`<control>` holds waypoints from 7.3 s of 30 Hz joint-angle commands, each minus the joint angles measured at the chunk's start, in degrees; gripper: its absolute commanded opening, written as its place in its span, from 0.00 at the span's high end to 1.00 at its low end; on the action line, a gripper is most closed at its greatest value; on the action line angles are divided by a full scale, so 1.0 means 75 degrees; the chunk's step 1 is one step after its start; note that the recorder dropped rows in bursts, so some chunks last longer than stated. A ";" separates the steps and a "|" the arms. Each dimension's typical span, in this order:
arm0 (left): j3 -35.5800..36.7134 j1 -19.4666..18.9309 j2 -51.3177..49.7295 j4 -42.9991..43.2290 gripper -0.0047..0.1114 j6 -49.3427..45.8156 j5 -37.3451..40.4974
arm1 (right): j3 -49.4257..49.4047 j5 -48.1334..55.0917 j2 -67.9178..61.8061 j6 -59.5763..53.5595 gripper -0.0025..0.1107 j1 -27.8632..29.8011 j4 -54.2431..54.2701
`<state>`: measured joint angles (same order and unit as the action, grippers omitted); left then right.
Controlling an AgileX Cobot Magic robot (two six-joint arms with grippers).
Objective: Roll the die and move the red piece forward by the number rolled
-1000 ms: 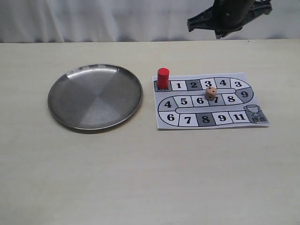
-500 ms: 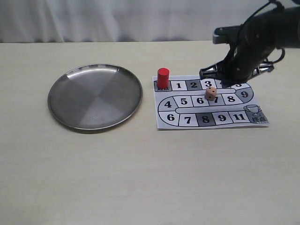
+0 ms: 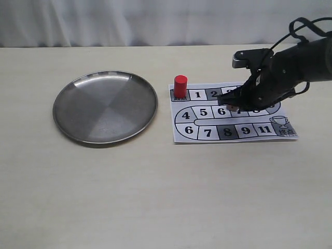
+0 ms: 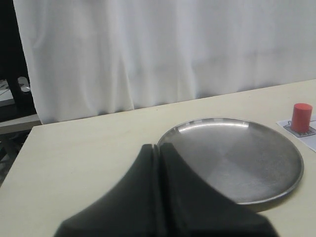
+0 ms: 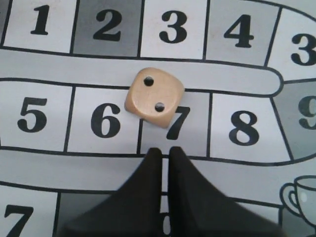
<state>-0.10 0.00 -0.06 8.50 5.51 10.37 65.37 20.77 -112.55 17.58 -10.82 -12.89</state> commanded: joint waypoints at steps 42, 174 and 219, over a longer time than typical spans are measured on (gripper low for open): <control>0.0013 0.0004 0.0008 -0.0029 0.96 0.0018 -0.0057 | 0.1670 0.1780 0.0168 -0.0059 0.86 -0.0565 -0.0029; 0.0013 0.0004 0.0008 -0.0029 0.96 0.0018 -0.0057 | 0.3592 0.0916 -0.2354 0.0897 0.94 -0.0439 -0.0227; 0.0013 0.0004 0.0008 -0.0029 0.96 0.0018 -0.0057 | 0.1239 0.2266 0.6625 -0.0117 0.94 -0.0439 -0.1346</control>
<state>-0.10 0.00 -0.06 8.50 5.51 10.47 82.39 40.52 -69.75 17.11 -14.31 -22.75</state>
